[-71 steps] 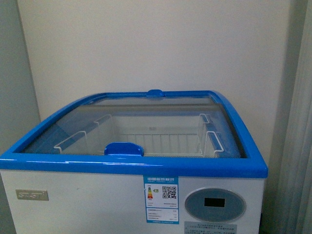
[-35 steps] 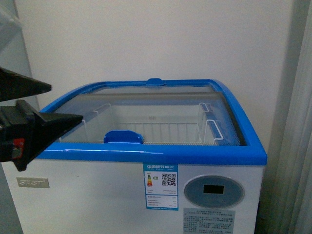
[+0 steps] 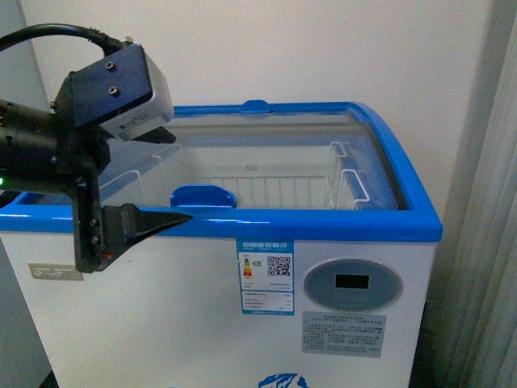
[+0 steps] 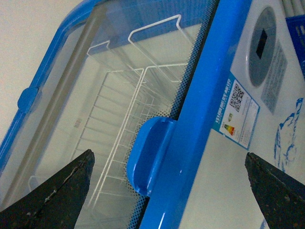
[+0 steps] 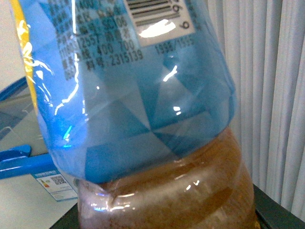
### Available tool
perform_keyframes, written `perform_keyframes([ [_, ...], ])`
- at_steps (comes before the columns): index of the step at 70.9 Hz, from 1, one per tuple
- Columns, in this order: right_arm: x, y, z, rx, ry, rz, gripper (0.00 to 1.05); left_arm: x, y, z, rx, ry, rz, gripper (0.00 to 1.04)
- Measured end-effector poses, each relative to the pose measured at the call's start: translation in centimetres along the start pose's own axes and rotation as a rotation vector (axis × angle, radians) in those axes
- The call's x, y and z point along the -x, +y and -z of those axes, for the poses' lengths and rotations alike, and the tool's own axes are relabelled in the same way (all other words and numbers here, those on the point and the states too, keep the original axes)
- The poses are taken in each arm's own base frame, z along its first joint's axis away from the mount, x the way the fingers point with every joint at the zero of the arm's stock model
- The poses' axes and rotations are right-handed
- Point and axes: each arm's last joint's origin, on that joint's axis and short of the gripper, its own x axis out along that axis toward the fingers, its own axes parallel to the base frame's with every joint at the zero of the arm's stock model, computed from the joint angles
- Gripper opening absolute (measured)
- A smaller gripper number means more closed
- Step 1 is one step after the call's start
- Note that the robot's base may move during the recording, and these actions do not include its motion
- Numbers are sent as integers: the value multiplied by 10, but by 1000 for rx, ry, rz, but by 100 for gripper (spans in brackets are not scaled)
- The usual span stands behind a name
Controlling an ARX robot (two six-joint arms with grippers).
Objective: Put drink in fridge
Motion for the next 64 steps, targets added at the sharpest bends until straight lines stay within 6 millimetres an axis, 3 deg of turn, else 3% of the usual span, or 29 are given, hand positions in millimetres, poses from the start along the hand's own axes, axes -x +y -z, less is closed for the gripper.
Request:
perform_keyframes([
  [43,0,0,0,0,0,0,47,-56,35,18,-59,53,-10,97],
  [64,0,0,0,0,0,-1,47,-97,73,34,-96,64,-88,97],
])
